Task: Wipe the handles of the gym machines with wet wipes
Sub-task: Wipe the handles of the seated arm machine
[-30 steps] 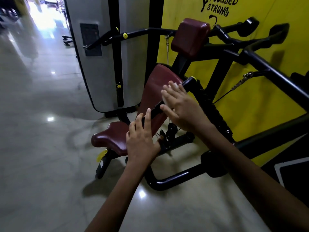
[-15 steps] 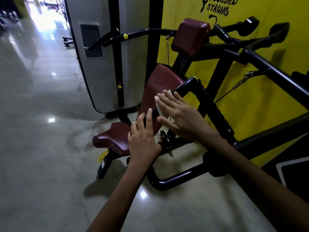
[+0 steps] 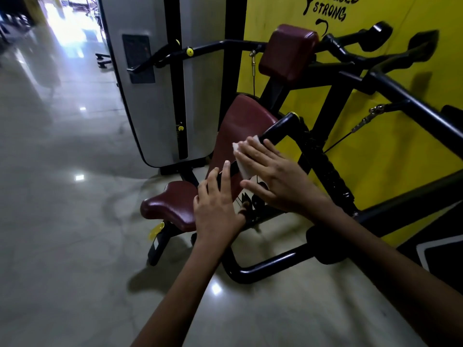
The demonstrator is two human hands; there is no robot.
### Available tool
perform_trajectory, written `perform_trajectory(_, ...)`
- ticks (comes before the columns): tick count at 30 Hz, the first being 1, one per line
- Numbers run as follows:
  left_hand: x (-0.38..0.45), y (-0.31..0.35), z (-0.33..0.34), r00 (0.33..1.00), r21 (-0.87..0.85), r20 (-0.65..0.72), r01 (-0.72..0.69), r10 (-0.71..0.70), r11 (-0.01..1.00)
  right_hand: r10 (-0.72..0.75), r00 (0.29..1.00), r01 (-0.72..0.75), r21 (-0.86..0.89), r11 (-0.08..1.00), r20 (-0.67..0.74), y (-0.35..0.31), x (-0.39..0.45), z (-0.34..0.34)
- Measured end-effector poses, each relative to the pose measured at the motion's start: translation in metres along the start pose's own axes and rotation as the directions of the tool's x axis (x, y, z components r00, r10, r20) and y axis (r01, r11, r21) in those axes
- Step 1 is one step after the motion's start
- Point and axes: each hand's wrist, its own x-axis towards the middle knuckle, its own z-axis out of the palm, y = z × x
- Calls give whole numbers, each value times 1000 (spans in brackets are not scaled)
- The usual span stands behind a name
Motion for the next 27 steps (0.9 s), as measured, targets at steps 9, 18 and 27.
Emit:
perform_trajectory(9,0,1,-2,1000,11,13,2,-2,1000,209,972,-210,3,978,-112,-2,13,-5)
perform_trajectory(18,0,2,-2,1000,-26,-15,10,-11,1000,291,921,-309,-33,950,-259,9,20,-7)
perform_trajectory(27,0,3,-1,999,-37,-27,18,-19,999,165,975,-184,-122,975,-148,19,18,-6)
